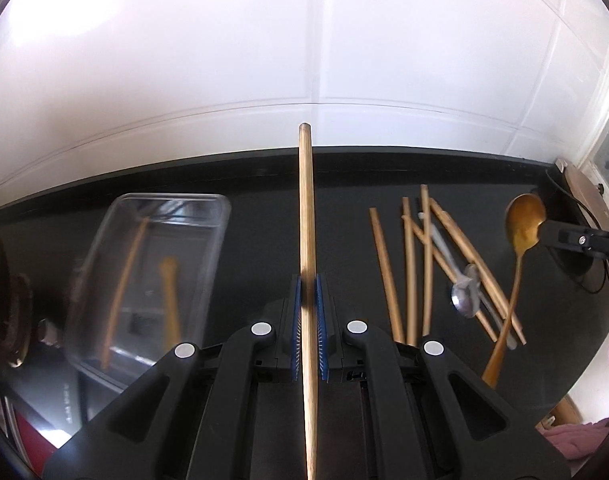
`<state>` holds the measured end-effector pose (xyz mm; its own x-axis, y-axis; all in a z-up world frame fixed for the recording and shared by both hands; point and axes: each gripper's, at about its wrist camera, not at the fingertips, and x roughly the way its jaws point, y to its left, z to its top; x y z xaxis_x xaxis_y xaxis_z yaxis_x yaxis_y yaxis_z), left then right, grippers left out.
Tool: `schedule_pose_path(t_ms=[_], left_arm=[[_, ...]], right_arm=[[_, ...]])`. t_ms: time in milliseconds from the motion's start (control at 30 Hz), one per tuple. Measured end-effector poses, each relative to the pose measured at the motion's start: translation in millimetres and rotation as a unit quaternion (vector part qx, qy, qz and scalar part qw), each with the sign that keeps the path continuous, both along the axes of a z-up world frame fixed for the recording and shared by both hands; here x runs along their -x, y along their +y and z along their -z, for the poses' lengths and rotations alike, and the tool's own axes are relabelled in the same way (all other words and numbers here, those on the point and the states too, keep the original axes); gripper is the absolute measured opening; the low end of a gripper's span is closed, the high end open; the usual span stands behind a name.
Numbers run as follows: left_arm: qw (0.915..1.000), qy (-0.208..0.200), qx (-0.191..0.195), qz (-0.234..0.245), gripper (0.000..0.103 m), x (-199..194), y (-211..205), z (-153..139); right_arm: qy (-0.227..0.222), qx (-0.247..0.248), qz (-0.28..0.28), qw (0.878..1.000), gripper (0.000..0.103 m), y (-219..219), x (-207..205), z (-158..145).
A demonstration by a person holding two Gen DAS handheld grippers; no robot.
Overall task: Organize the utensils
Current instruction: 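Carry the gold spoon and chopstick over the clear container with both tools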
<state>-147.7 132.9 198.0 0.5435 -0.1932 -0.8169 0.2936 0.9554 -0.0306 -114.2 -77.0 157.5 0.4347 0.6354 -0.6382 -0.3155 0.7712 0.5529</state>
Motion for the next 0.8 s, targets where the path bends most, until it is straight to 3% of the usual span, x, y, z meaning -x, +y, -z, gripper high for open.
schedule_pose_path(t_ms=[167,433,800], left_arm=[[0.9995,-0.003,-0.008,-0.031,0.006,0,61,0],[0.9990,-0.006,0.004,-0.045,0.006,-27,141,4],[0.9996,-0.003,0.024,-0.015,0.006,-56,182,11]], right_arm=[[0.019,-0.020,-0.002,1.000,0.002,67,2,-6],[0.000,-0.029,-0.018,0.999,0.002,163,-1,-38],[0.002,-0.011,-0.006,1.000,0.002,225,-8,-43]])
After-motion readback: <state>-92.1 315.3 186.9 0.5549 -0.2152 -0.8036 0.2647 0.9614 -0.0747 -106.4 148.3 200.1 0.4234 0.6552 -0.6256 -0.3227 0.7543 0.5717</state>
